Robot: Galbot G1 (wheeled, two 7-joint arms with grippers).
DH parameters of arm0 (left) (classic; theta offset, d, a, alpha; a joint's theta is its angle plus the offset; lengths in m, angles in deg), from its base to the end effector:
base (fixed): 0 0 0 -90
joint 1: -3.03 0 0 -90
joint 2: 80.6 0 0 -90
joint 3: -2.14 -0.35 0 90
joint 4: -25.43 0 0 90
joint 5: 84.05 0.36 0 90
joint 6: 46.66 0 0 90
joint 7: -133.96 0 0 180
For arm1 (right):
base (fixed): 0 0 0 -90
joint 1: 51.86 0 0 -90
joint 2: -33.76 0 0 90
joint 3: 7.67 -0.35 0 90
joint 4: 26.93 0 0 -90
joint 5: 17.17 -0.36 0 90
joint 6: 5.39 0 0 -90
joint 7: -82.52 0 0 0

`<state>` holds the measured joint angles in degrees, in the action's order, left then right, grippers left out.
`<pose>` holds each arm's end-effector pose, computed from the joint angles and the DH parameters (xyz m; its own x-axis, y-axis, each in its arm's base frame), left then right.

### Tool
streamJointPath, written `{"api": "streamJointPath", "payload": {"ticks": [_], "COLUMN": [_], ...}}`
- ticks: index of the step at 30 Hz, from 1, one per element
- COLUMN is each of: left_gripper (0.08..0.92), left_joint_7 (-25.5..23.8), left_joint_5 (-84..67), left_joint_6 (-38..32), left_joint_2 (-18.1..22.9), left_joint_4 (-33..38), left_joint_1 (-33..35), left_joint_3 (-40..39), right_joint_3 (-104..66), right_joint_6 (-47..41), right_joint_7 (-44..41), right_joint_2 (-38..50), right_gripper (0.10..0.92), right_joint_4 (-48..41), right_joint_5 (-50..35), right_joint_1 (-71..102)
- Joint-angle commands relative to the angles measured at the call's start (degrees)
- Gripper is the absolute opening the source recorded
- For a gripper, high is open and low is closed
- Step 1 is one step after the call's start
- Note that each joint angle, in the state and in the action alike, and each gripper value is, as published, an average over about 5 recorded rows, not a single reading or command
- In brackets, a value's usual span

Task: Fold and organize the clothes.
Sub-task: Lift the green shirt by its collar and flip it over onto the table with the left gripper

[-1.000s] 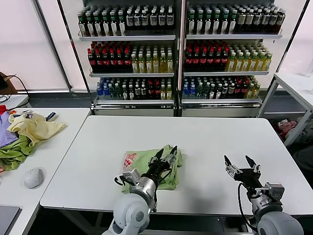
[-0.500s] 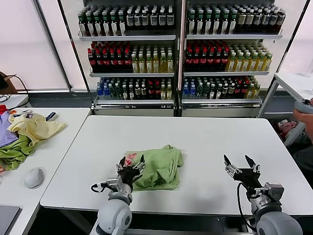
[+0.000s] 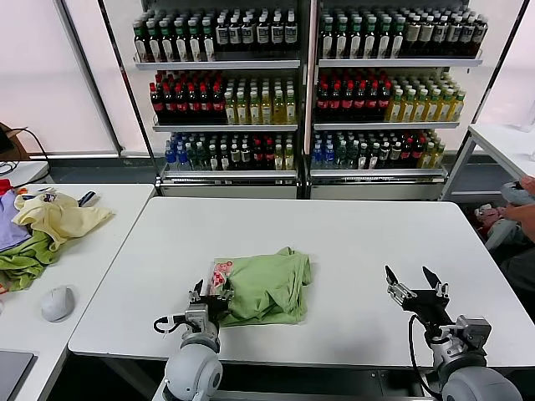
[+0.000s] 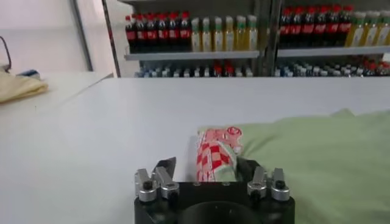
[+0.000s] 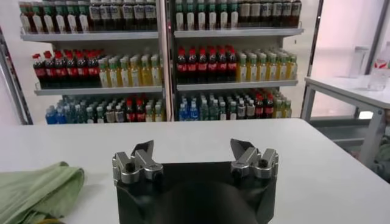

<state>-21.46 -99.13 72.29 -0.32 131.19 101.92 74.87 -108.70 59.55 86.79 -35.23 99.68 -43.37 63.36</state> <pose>0.2858 -0.0588 -0.3139 -0.8982 -0.0539 0.4362 -0.0422 0.9984 0.0365 0.2112 -0.1001 -0.2172 -0.9759 -0.0109 0.2178 -0.0071 0.9998 0.0181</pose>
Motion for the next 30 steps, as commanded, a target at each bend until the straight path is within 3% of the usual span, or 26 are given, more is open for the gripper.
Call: {"api": "streamJointPath", "payload": {"ticks": [1, 9, 16, 22, 30], "left_gripper": [0.581, 0.347, 0.157, 0.119, 0.119], "left_joint_7": [0.62, 0.55, 0.11, -0.67, -1.86], "left_joint_5": [-8.60, -17.76, -23.76, -28.38, -36.31], "left_joint_6": [4.28, 4.19, -0.02, -0.90, 1.62], "left_joint_2": [-0.57, -0.87, -2.04, -6.59, -18.39], "left_joint_4": [-0.14, 0.75, 4.54, 10.81, 16.32], "left_joint_1": [0.28, 0.53, 0.43, 0.19, -0.45], "left_joint_3": [0.67, 2.56, 7.46, 16.48, 33.00], "right_joint_3": [-0.47, -0.89, -1.10, -0.98, 0.51], "right_joint_6": [-0.03, -0.04, 0.17, 0.33, 0.40], "right_joint_7": [0.02, 0.09, 0.11, 0.07, 0.01], "right_joint_2": [0.00, -0.21, -0.57, -0.50, -0.59], "right_gripper": [0.823, 0.823, 0.823, 0.823, 0.823], "right_joint_4": [1.49, 2.85, 3.75, 3.61, 2.77], "right_joint_5": [-0.02, -0.03, -0.02, -0.28, -0.49], "right_joint_1": [1.09, 2.09, 2.91, 2.65, 0.79]}}
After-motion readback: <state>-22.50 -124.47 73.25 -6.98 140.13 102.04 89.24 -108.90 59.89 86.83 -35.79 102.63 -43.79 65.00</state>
